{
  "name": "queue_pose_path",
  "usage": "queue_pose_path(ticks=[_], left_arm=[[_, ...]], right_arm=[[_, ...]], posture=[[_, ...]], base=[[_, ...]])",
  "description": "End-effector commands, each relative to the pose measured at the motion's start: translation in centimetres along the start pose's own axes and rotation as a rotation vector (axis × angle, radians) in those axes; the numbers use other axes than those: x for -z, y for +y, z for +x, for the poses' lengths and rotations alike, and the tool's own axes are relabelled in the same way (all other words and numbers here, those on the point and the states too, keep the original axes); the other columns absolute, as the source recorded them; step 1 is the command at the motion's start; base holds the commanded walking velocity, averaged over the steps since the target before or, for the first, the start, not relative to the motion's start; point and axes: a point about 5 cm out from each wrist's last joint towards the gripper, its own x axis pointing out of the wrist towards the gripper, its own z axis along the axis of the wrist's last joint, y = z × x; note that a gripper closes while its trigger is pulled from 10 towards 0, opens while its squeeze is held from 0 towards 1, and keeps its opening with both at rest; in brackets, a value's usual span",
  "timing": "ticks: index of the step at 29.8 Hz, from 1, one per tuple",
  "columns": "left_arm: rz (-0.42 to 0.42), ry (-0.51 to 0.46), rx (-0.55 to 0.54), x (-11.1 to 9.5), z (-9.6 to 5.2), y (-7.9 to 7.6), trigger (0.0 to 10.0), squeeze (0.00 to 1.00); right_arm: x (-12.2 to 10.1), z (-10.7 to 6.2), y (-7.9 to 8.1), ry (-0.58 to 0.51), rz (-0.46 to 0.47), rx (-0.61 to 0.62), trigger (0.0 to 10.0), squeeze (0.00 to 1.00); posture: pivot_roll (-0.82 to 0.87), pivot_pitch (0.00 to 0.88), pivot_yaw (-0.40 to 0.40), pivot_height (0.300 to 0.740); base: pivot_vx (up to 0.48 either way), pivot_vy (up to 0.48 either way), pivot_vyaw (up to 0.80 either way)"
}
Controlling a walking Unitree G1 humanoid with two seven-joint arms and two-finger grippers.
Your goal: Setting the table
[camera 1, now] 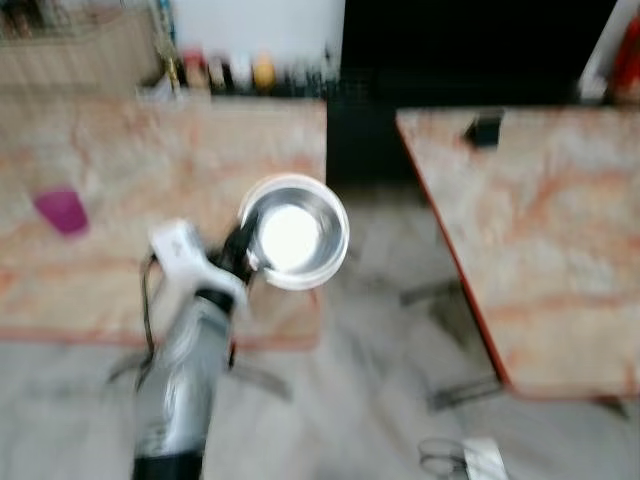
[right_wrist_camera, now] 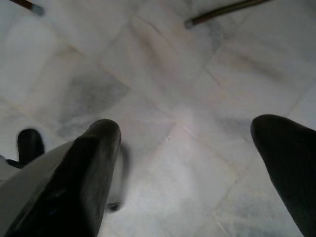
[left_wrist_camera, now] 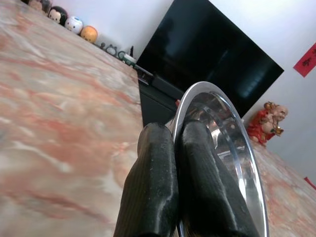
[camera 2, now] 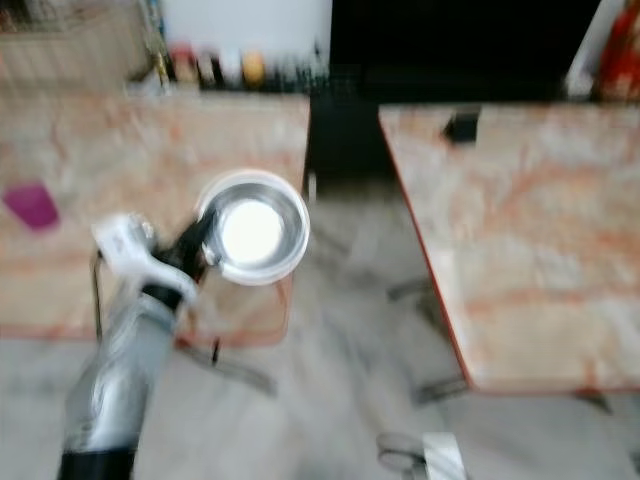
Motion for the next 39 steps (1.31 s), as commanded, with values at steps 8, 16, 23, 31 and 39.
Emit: queue_pose_path(ticks=[8,16,23,31,39], left_arm=[[-0.006,-0.008,0.031,-0.12,0.29,-0.88,10.0,0.0],[-0.007,-0.013,0.027,-0.18,0.37,-0.87,10.0,0.0],[-0.005,-0.014,0.021,-0.23,0.35,-0.76,10.0,0.0],[-0.005,-0.016,0.02,-0.27,0.37,-0.78,10.0,0.0],[-0.001,-0.014,0.021,-0.28,0.4,-0.75,10.0,0.0]], right_arm=[[-0.02,-0.03,-0.58,-0.002,0.003,0.017,10.0,0.0],[-0.08,-0.02,-0.6,-0.003,0.005,0.019,10.0,0.0],[-0.13,0.0,-0.56,-0.003,0.007,0.02,10.0,0.0],[-0.16,0.01,-0.57,-0.004,0.007,0.02,10.0,0.0],[-0.17,0.01,-0.58,-0.004,0.008,0.022,10.0,0.0]], posture=[[-0.03,0.0,0.002,0.732],[-0.03,0.0,0.001,0.732],[-0.04,0.0,0.004,0.732],[-0.04,0.0,0.005,0.732],[-0.04,0.0,0.003,0.732]], base=[[0.0,-0.392,0.0],[0.0,-0.394,0.0],[0.0,-0.391,0.0],[0.0,-0.393,0.0],[0.0,-0.393,0.0]])
